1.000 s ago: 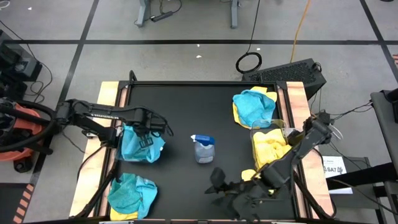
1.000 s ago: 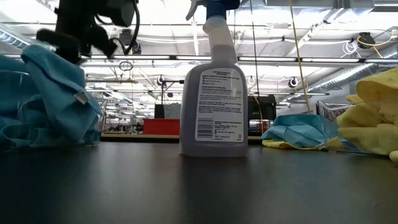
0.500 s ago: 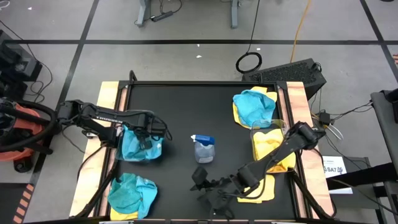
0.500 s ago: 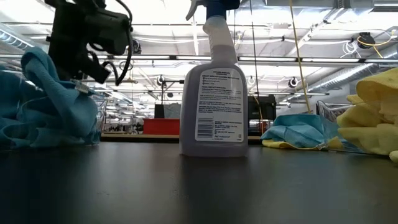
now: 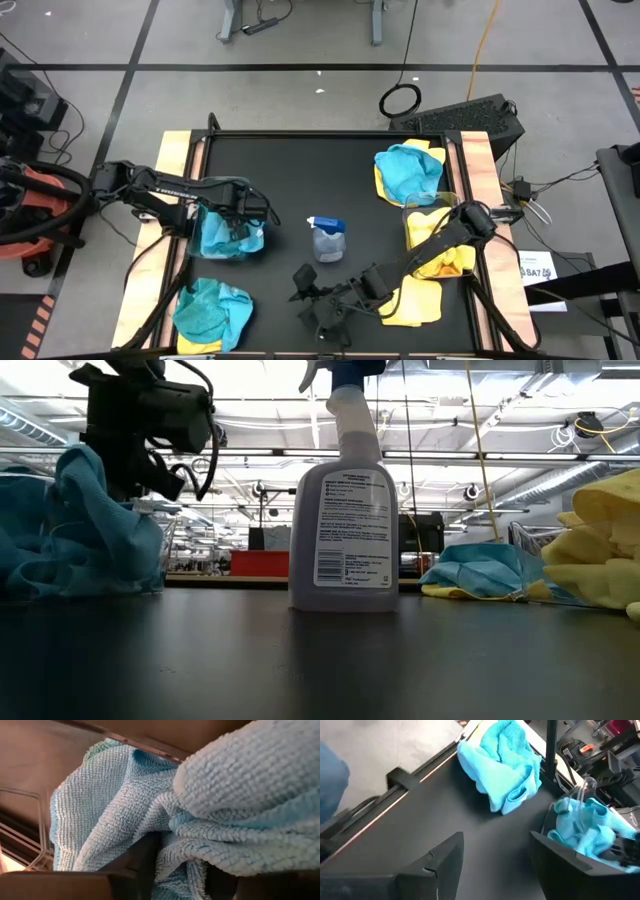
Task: Sort microfiber towel by color & place in baskets
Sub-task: Put the blue microfiber cloth into the left transparent bin
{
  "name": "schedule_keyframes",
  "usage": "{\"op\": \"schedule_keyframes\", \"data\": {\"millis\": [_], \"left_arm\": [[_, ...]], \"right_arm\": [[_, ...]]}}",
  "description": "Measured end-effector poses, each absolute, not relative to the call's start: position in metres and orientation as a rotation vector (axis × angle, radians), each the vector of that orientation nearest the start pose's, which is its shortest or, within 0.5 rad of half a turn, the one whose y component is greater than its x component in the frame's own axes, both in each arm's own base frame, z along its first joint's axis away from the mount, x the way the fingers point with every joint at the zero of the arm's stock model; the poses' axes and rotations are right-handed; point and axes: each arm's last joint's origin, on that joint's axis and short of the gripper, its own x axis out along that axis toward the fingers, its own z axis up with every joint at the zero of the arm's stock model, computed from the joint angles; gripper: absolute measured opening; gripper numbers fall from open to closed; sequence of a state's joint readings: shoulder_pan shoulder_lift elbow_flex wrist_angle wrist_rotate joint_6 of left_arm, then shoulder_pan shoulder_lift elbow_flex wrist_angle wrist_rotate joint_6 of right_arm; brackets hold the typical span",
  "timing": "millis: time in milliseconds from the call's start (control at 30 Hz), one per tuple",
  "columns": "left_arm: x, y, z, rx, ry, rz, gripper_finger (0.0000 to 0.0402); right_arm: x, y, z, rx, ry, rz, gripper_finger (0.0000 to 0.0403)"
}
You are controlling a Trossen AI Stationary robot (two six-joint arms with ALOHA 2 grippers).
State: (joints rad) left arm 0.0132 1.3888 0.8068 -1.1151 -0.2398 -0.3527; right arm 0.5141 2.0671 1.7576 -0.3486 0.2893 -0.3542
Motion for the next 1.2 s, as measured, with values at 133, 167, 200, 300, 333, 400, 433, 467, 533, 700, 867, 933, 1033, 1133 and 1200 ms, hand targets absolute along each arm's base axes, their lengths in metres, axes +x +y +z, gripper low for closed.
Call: {"op": "schedule_keyframes", "data": {"millis": [133, 167, 200, 300, 333, 400, 433, 467, 533, 700, 867, 933, 1033, 1133, 1200], "left_arm": [[0.2, 0.01, 0.19, -0.074, 1.626, 0.486, 0.016], [0.201, 0.009, 0.191, -0.074, 1.625, 0.486, 0.0161], [0.201, 0.009, 0.193, -0.075, 1.625, 0.485, 0.0162], [0.203, 0.01, 0.196, -0.076, 1.619, 0.484, 0.0162], [0.203, 0.01, 0.196, -0.076, 1.616, 0.484, 0.0162], [0.204, 0.01, 0.198, -0.074, 1.614, 0.48, 0.0162], [0.204, 0.01, 0.198, -0.071, 1.614, 0.478, 0.0162], [0.204, 0.01, 0.198, -0.065, 1.619, 0.472, 0.0162], [0.204, 0.01, 0.198, -0.059, 1.622, 0.465, 0.0162], [0.204, 0.009, 0.198, -0.058, 1.624, 0.465, 0.0162], [0.202, 0.01, 0.199, -0.055, 1.636, 0.466, 0.0162], [0.202, 0.009, 0.199, -0.054, 1.643, 0.467, 0.0162], [0.201, 0.009, 0.199, -0.052, 1.652, 0.468, 0.0162], [0.201, 0.009, 0.203, -0.051, 1.661, 0.469, 0.0162], [0.203, 0.009, 0.209, -0.052, 1.656, 0.468, 0.0162]], "right_arm": [[0.435, 0.215, 0.242, -0.586, 0.546, 0.264, 0.0215], [0.441, 0.212, 0.238, -0.585, 0.534, 0.237, 0.0215], [0.445, 0.209, 0.235, -0.594, 0.527, 0.205, 0.0215], [0.457, 0.199, 0.223, -0.631, 0.511, 0.114, 0.0215], [0.461, 0.195, 0.219, -0.643, 0.515, 0.092, 0.0215], [0.468, 0.188, 0.212, -0.647, 0.506, 0.07, 0.0215], [0.472, 0.185, 0.208, -0.643, 0.503, 0.061, 0.0215], [0.475, 0.181, 0.205, -0.637, 0.497, 0.049, 0.0215], [0.481, 0.173, 0.2, -0.628, 0.486, 0.018, 0.0215], [0.494, 0.156, 0.192, -0.603, 0.448, -0.047, 0.0215], [0.502, 0.141, 0.192, -0.574, 0.412, -0.083, 0.0215], [0.504, 0.136, 0.192, -0.55, 0.412, -0.088, 0.0215], [0.505, 0.133, 0.192, -0.499, 0.406, -0.054, 0.0215], [0.503, 0.139, 0.191, -0.495, 0.411, -0.032, 0.0215], [0.501, 0.147, 0.191, -0.512, 0.406, -0.033, 0.0215]]}}
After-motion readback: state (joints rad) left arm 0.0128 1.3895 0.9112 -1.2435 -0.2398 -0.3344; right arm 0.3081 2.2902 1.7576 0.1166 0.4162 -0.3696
